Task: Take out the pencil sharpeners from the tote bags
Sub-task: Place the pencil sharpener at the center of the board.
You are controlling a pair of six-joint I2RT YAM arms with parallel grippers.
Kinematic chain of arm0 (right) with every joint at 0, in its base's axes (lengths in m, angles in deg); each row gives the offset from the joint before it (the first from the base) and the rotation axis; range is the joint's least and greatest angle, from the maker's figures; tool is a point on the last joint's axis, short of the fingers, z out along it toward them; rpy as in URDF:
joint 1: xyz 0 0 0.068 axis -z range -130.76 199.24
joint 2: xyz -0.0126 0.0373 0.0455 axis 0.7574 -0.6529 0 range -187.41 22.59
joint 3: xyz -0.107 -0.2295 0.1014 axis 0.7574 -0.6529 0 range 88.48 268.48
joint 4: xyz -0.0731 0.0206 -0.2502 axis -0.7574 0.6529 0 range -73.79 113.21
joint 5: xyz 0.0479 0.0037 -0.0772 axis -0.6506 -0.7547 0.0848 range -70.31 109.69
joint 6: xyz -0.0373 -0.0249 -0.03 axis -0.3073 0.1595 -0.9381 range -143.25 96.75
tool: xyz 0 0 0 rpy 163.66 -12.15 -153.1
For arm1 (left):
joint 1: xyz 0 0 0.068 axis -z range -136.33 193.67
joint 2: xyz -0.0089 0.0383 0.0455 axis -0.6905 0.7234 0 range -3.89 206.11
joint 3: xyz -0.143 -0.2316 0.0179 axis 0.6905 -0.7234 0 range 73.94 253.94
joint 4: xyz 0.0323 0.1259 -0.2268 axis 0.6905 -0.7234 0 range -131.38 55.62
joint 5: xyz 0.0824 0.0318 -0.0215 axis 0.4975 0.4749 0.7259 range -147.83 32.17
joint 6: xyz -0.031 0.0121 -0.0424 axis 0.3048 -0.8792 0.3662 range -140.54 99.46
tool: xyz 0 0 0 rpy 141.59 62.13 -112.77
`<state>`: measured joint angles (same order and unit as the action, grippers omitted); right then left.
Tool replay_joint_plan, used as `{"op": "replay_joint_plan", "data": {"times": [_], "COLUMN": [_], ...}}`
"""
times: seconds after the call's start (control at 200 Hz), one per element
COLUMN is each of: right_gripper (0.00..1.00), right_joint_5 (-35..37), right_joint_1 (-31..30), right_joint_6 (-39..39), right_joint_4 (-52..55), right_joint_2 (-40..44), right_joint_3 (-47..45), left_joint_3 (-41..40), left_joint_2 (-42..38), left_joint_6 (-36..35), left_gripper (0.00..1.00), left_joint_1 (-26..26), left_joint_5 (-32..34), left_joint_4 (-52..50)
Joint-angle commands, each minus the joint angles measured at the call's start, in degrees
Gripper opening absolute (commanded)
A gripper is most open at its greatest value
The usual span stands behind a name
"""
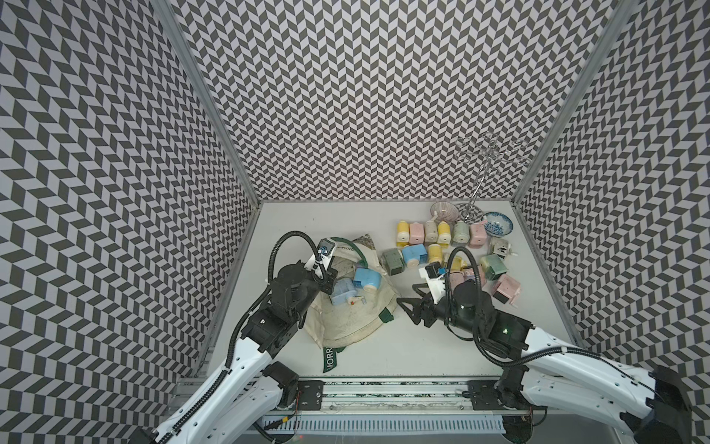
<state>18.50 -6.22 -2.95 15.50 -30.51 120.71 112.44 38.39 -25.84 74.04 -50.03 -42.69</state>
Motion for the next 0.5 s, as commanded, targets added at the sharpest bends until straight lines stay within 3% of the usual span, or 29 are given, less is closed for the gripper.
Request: {"op": "replay_joint_plan", "data": {"times": [0.0,0.14,0.215,0.496], "right_gripper": [0.73,0.72,0.67,0.62], "right_joint_5": [-0.9,3.0,3.8,6.7], "right_joint_1": [-4.7,-11.4,-13.4,-16.1], "right_joint_6": [3.2,4.0,4.9,7.5], "right_joint_4": [-13.5,-17.5,-20.9,-29.3], "right_joint_2": [-3.6,-12.3,-17.5,-37.7], "right_joint_3": [-1.7,0.0,0.9,8.5], "left_joint_3": [3.0,3.0,3.0,2.9], "left_joint_2": [-0.9,-0.9,-0.9,-1.3], "left_joint_6": [-0.2,-0.2,-0.2,-0.2], "left_gripper": [0.00,0.00,0.00,0.00], "left_joint_1": [0.4,0.4,0.4,0.4], "left_joint_5": [-0.3,-0.1,-0.1,-0.2], "left_joint_4": [4.3,4.4,4.4,4.5]}}
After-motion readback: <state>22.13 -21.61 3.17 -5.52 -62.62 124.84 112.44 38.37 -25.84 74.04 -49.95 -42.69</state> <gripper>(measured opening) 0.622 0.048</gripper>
